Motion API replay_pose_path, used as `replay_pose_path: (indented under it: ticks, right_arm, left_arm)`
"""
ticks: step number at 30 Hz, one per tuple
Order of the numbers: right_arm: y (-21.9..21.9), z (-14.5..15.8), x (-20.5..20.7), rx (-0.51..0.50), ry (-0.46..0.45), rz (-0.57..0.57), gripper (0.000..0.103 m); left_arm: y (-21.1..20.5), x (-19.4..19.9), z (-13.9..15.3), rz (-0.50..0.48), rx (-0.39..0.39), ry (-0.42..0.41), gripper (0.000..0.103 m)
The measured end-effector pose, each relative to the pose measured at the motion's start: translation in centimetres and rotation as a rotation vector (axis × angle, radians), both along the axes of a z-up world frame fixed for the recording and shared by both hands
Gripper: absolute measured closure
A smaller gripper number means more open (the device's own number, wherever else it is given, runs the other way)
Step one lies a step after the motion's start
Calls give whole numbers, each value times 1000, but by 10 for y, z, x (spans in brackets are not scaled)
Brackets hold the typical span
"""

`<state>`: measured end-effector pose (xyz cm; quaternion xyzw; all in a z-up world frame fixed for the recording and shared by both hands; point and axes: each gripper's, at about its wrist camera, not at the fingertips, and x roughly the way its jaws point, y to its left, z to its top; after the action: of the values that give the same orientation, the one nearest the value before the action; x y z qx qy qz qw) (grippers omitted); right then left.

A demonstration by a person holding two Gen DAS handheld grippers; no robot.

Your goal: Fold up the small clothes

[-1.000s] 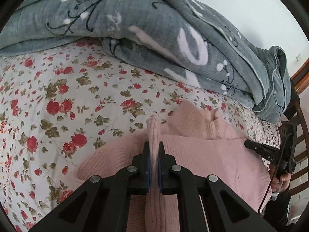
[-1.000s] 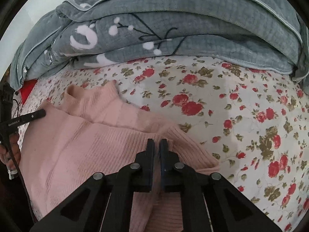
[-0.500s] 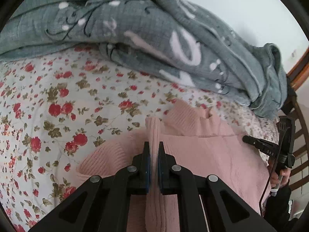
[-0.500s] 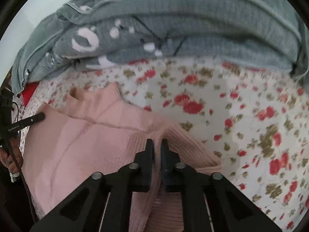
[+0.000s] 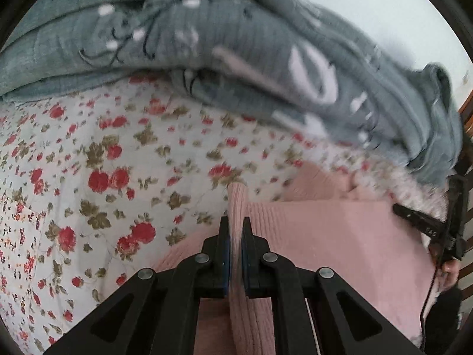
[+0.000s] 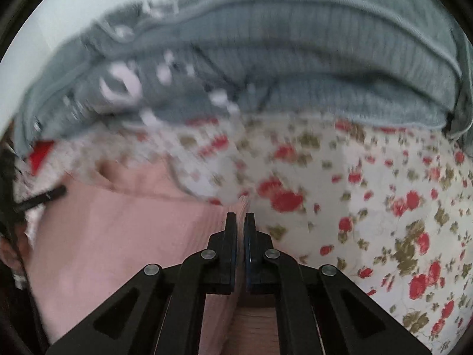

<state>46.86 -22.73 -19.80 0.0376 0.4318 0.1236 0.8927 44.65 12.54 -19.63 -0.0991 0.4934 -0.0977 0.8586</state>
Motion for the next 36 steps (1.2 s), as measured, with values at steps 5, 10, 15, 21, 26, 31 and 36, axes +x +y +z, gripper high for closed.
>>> replay_pose_path:
  ticks: [5,10,15,21,26,31,36]
  right_arm:
    - [4,16,-8,-56,-20,-34,93]
    - [-10,49,-50,-24,-77,-73,74]
    - [1,64,-105,17,-132,-14,69]
    - [26,28,-151,-114,-188,62,69]
    - [28,19,-151,-171,-162,1,71]
    - [23,43,-175,-99,-168,-44,68]
    - [6,49,-212,35,-143,-89,59]
  left_arm:
    - [3,-4,1,1,-10,-7,91]
    - [17,-30,28,39,-7,-105,52]
    - [9,-70,46,-4,-31,-137,51]
    - [-12,-118,30,-44,38,-143,43]
    - [-4,-123,8,47,109,-81,43]
    - [27,-146,20,77,-82,-73,43]
    - [40,-157,4,65,-267,-18,38]
